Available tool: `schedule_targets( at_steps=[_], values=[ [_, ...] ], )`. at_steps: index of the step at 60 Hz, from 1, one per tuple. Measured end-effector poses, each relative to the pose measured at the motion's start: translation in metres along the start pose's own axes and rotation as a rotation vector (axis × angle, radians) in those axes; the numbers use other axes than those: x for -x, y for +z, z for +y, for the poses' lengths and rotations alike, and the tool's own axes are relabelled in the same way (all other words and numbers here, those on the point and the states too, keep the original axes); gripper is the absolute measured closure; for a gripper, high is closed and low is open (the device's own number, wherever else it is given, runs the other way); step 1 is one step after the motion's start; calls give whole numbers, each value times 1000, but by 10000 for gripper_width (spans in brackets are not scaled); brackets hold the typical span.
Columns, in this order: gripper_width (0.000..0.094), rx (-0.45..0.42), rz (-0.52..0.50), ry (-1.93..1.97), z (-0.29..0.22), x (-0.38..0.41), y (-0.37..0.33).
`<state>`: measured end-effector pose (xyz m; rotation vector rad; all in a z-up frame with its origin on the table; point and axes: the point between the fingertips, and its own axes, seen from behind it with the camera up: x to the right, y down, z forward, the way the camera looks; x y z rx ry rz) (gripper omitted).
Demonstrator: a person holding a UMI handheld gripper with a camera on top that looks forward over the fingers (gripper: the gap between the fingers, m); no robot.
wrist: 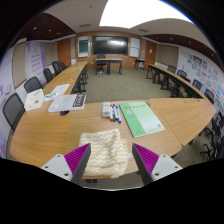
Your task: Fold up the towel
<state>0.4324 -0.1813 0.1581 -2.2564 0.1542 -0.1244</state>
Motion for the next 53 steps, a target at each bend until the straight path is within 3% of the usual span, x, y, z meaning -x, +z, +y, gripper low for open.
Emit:
schedule_targets(
  at_steps=[27, 53],
  values=[
    [82, -95, -45, -89, 13, 143, -215],
    [81, -157, -57, -126, 32, 184, -300]
  ],
)
